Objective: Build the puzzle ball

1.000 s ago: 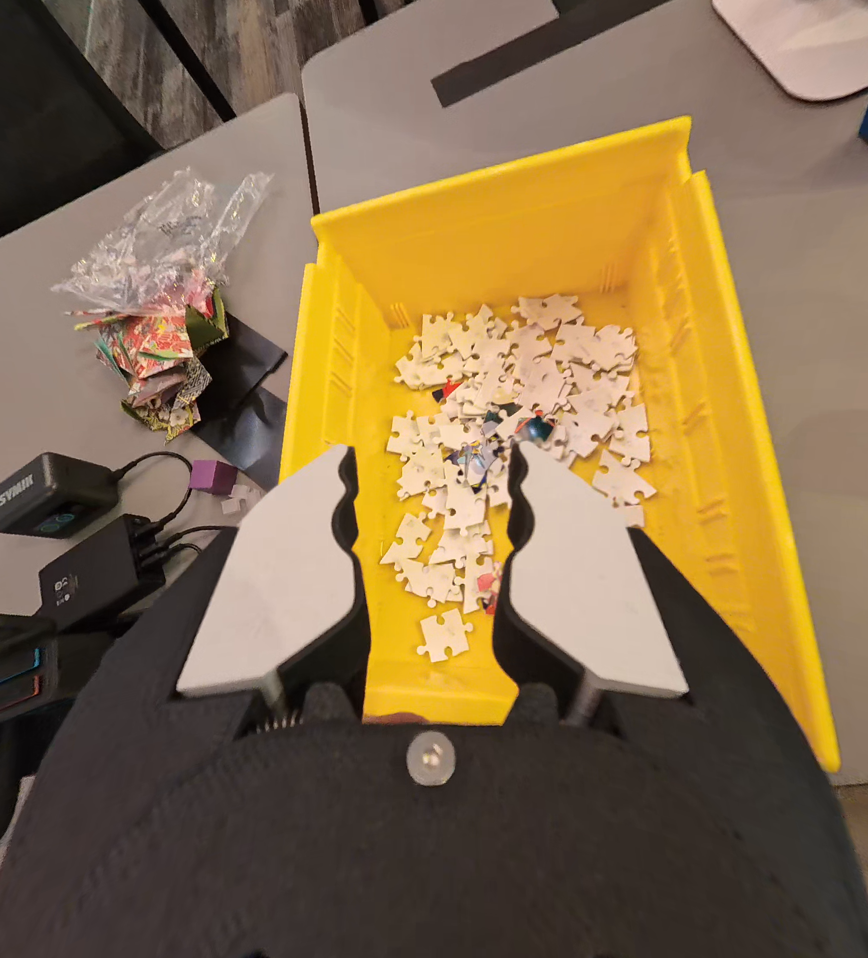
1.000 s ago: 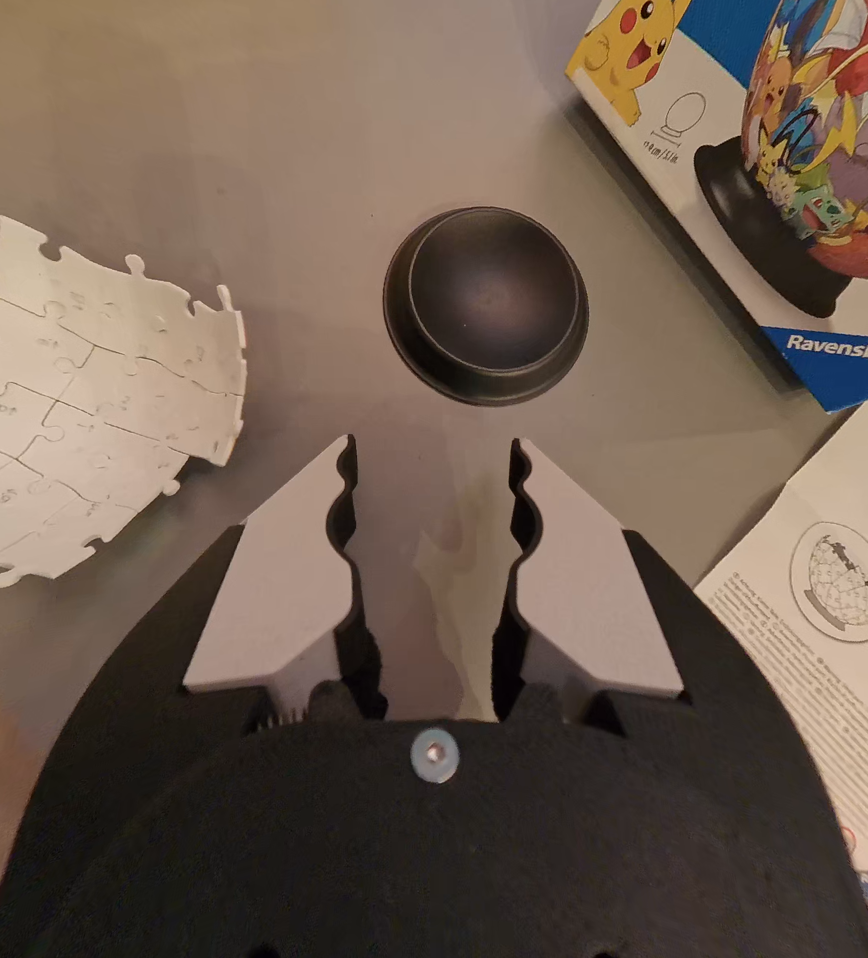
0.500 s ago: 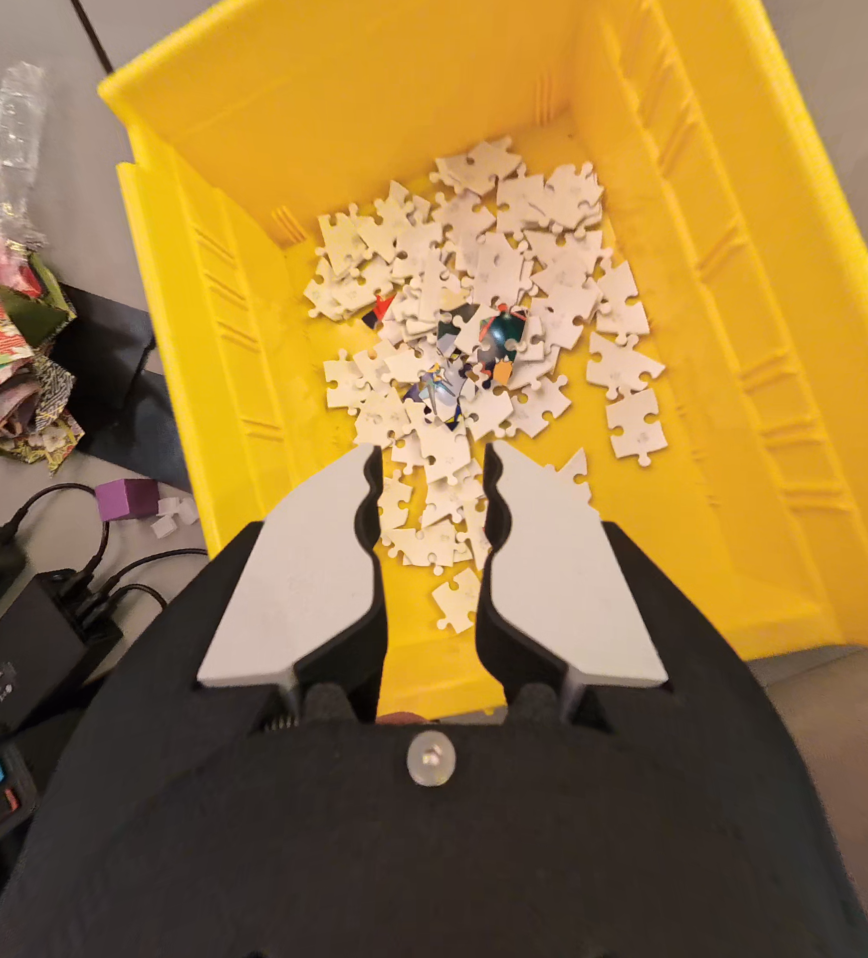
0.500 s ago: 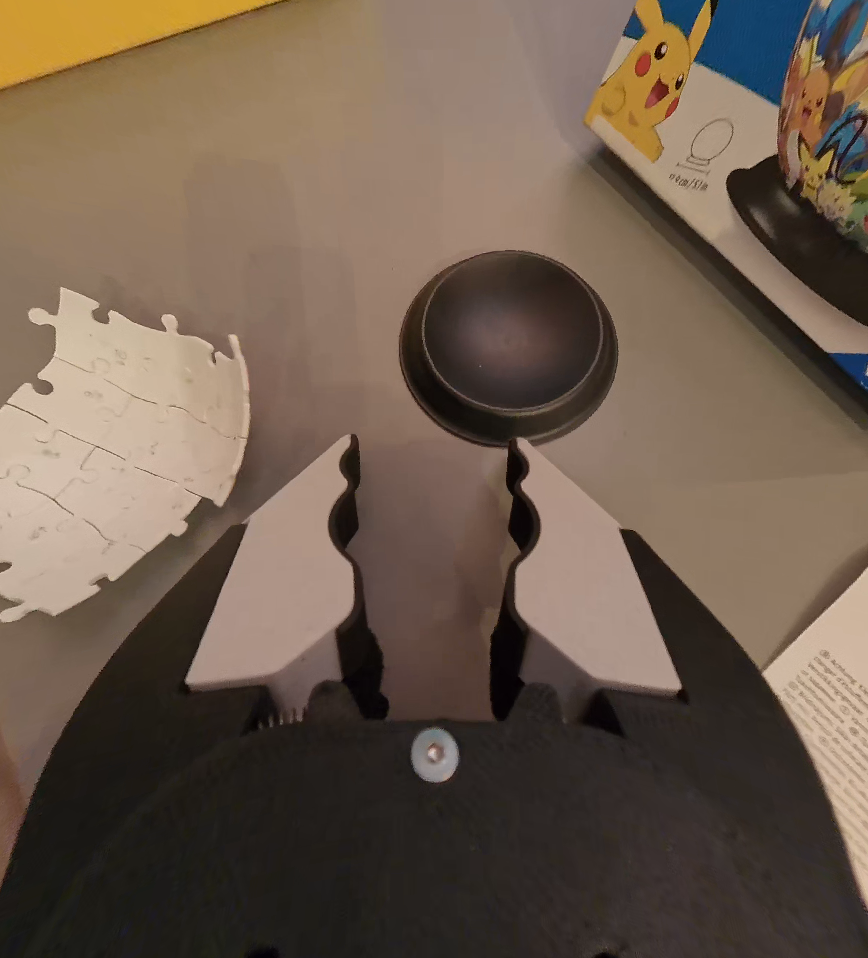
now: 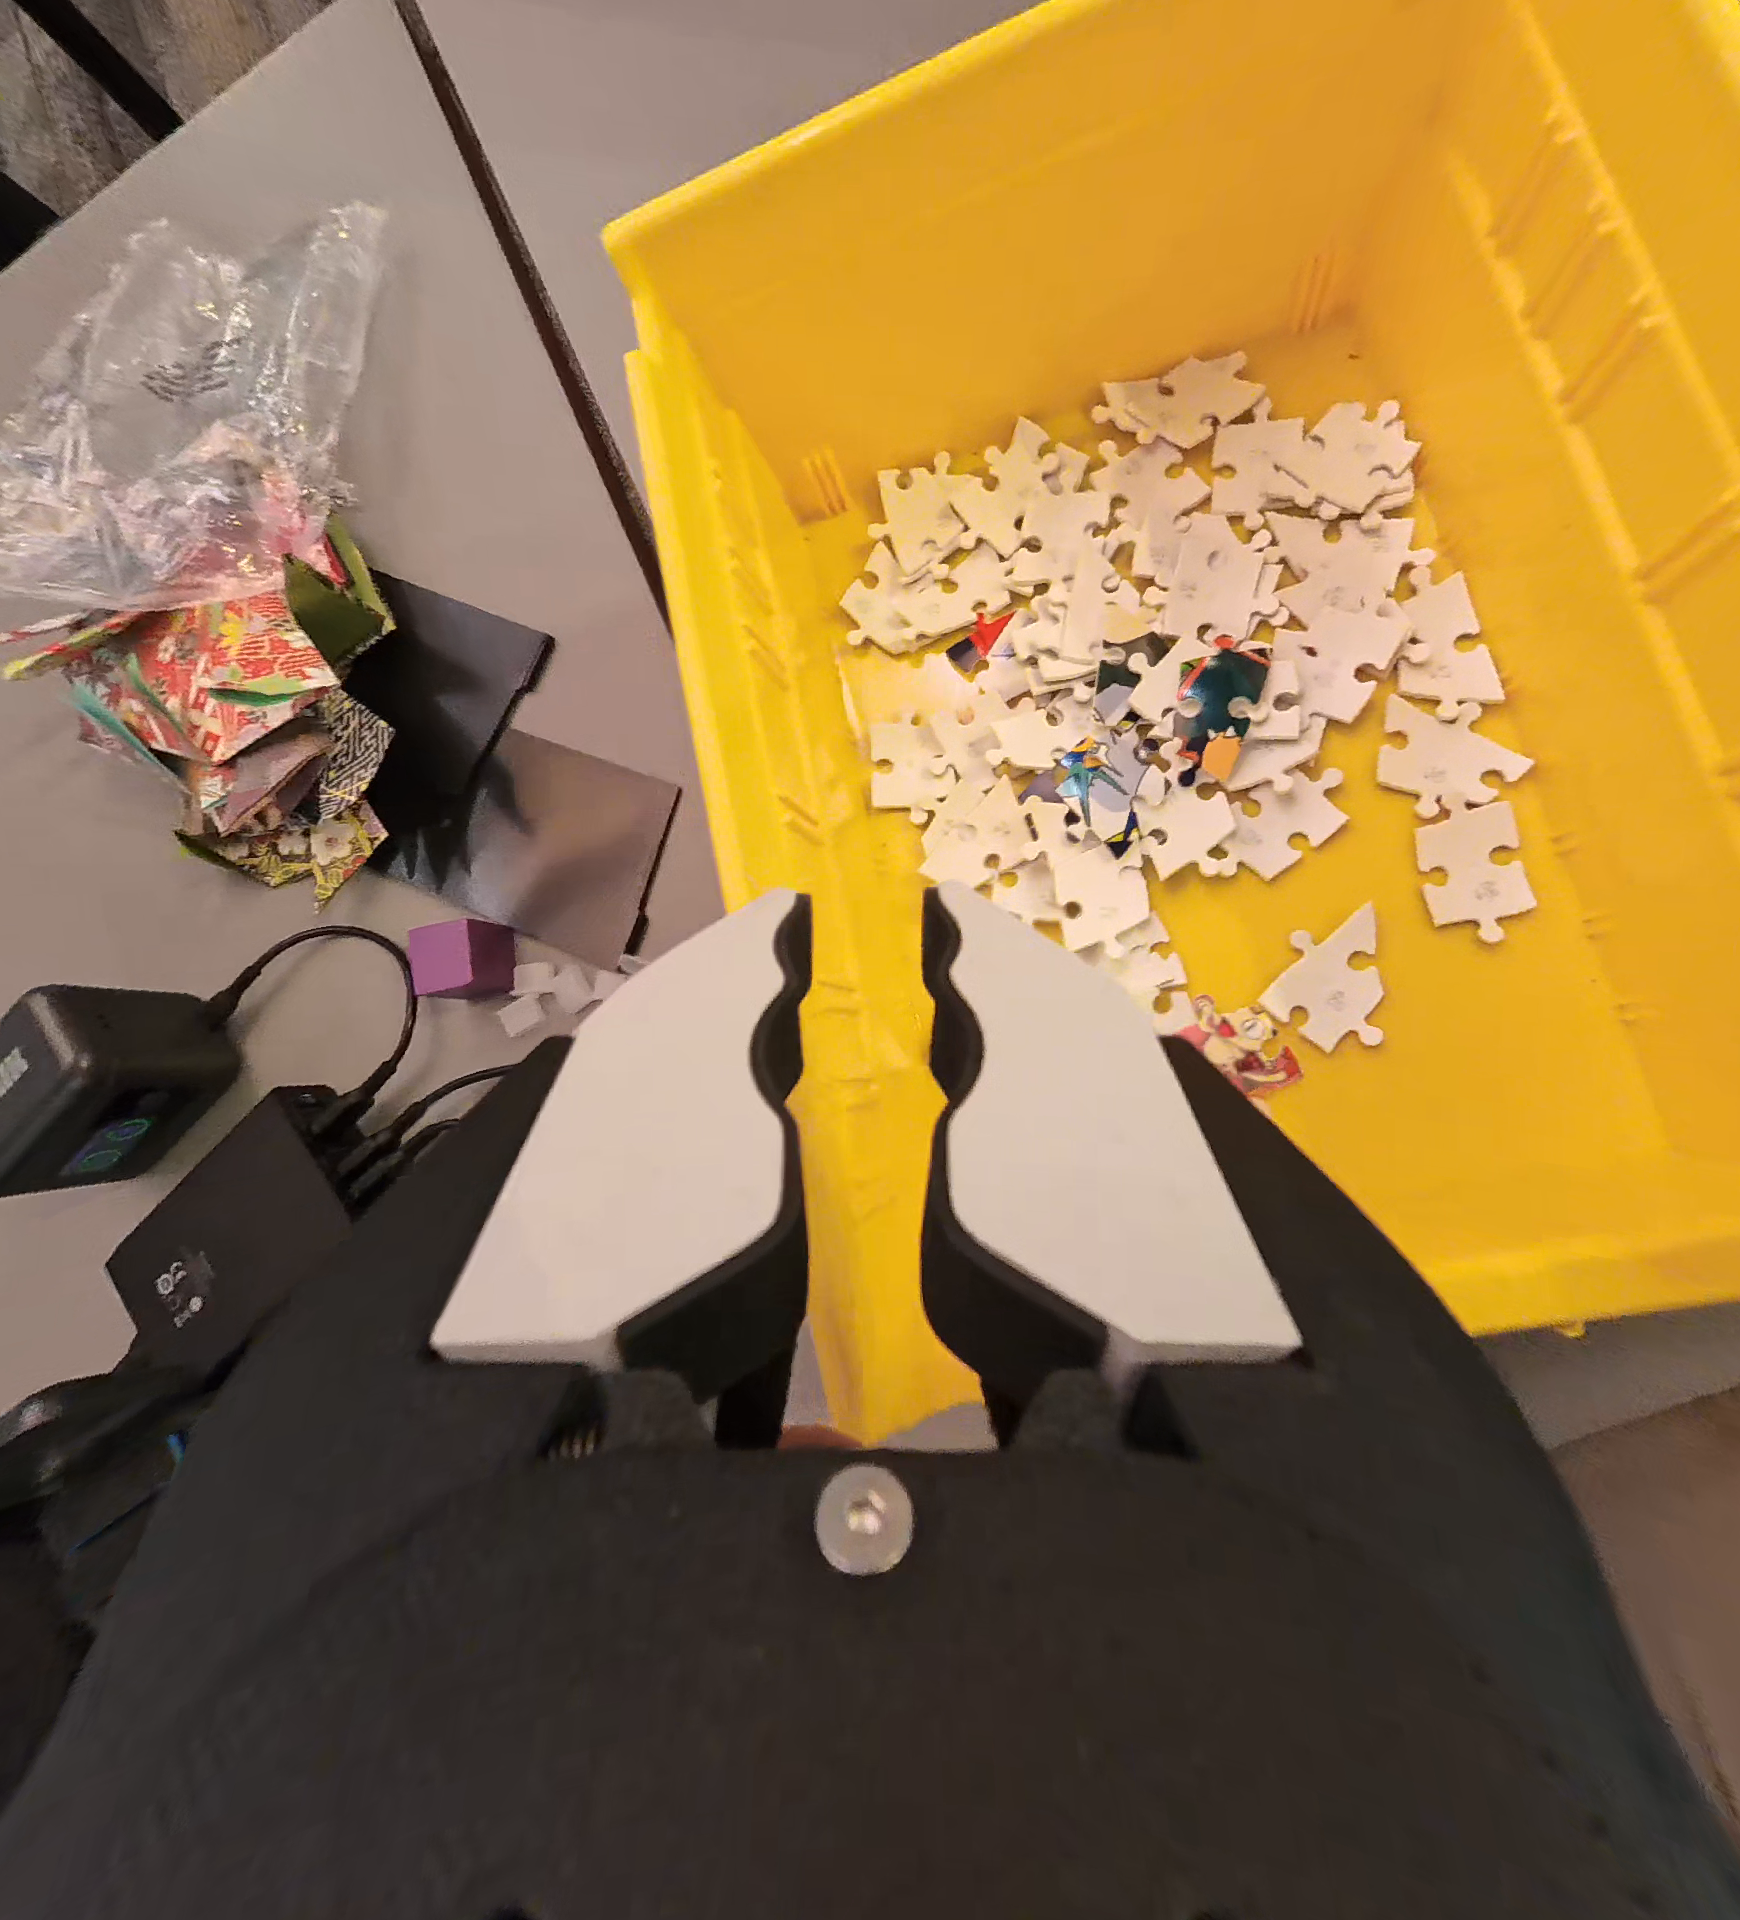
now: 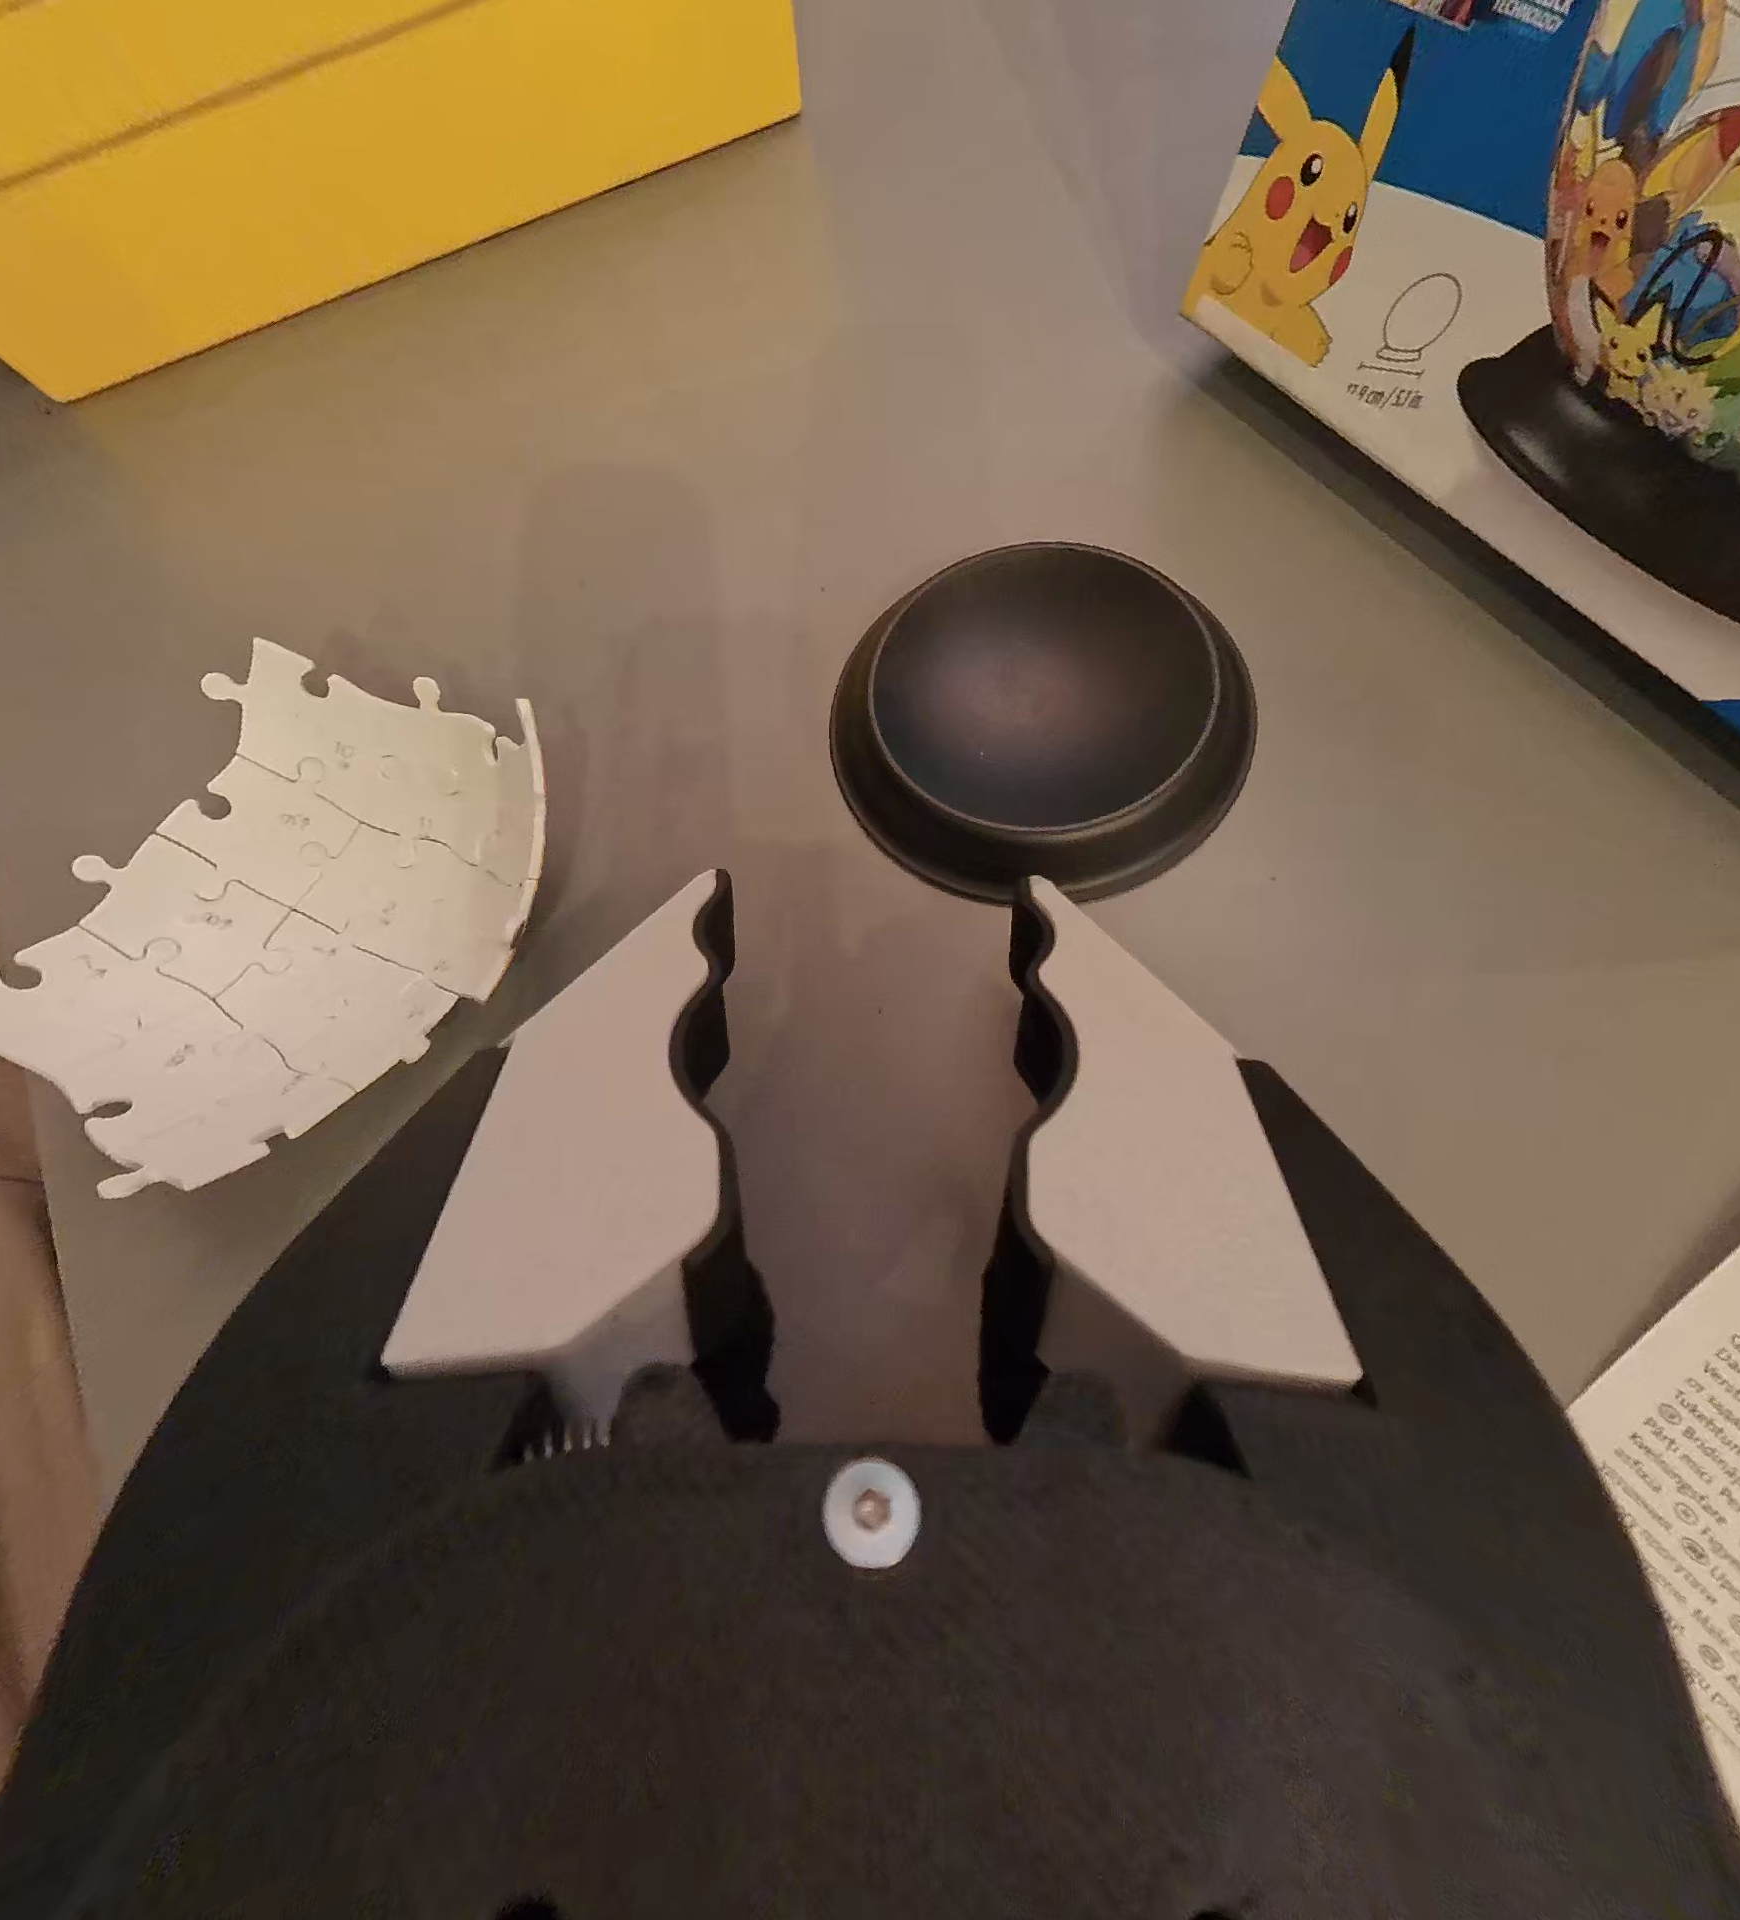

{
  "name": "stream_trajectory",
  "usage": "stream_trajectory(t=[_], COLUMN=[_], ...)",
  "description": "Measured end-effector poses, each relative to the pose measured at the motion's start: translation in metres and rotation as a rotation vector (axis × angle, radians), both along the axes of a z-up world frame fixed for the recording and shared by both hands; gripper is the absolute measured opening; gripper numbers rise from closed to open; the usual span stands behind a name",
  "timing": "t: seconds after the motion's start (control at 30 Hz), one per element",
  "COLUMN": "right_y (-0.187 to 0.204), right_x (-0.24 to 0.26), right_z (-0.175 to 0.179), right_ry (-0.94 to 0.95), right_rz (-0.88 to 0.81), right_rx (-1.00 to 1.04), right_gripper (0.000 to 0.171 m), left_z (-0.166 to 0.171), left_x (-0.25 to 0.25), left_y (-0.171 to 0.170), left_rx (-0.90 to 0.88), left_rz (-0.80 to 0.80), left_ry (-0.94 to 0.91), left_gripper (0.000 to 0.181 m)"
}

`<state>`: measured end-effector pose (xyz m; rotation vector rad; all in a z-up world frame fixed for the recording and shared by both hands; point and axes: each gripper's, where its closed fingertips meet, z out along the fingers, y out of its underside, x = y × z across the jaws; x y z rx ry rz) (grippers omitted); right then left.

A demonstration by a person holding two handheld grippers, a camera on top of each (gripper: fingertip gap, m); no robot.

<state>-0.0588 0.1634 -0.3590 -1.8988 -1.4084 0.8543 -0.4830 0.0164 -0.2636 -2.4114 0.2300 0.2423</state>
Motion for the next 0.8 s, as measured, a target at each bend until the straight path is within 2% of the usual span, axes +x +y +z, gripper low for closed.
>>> stream_trajectory(t=[0.47,0.63,0.8], right_y=[-0.004,-0.005,-0.004], right_x=[-0.003,-0.003,-0.003], right_z=[-0.004,-0.005,-0.004], right_ry=[-0.026,-0.033,-0.029], right_rz=[0.032,0.037,0.037], right_rx=[0.038,0.040,0.039], right_gripper=[0.041,0.039,0.038], left_z=[-0.022,-0.026,-0.043], left_x=[0.016,0.031,0.060], left_y=[-0.003,0.008,0.024], left_rx=[-0.080,-0.075,-0.125], left_rz=[-0.137,-0.191,-0.289], left_ry=[0.016,-0.004,0.007], left_gripper=[0.023,0.024,0.028])
